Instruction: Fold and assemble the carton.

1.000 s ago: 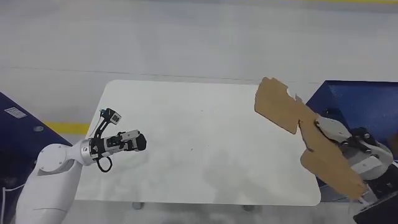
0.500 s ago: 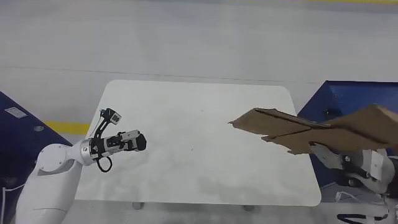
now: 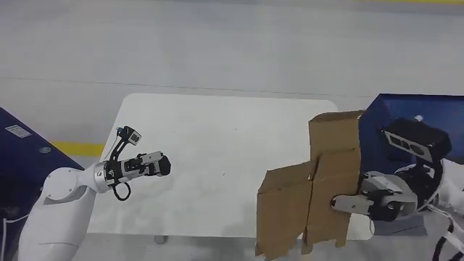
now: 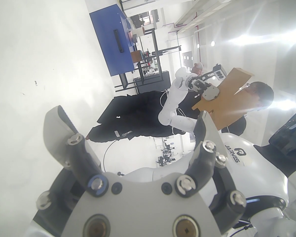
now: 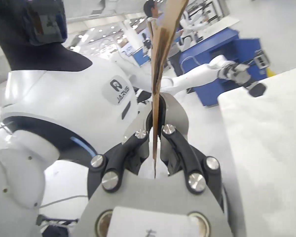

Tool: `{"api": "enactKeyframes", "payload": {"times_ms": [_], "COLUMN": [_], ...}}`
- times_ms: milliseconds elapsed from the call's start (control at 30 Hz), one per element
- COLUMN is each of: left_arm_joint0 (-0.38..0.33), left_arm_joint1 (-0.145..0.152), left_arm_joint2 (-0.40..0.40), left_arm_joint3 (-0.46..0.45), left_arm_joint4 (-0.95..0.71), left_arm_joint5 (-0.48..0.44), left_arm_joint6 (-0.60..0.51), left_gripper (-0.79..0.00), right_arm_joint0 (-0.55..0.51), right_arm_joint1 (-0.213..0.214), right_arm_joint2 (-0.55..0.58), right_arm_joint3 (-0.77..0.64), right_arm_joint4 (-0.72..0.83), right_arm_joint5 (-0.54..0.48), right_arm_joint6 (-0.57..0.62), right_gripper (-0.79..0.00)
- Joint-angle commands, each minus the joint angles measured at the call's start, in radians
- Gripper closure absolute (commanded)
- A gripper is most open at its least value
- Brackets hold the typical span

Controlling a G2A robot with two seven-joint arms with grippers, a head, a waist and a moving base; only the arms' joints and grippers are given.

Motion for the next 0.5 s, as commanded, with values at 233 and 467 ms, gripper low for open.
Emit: {"api": "enactKeyframes", "payload": {"times_ms": [233, 467], "left_arm_joint0": [0.000, 0.000], "left_arm_joint1": [0.000, 0.000], "left_arm_joint2": [0.000, 0.000], "left_arm_joint3": [0.000, 0.000], "left_arm_joint4": [0.000, 0.000], "left_arm_joint5": [0.000, 0.000], "left_arm_joint6": [0.000, 0.000], "left_gripper": [-0.785, -0.785], "right_arm_joint0": [0.013, 0.024], "right_arm_joint1": [-0.029, -0.034], "right_arm_joint2": [-0.159, -0.174], "right_arm_joint3": [0.185, 0.192], "right_arm_joint4": [0.211, 0.175], "right_arm_joint5": [0.063, 0.063], "right_arm_joint6": [0.062, 0.062], "right_gripper": [0.000, 0.000]}}
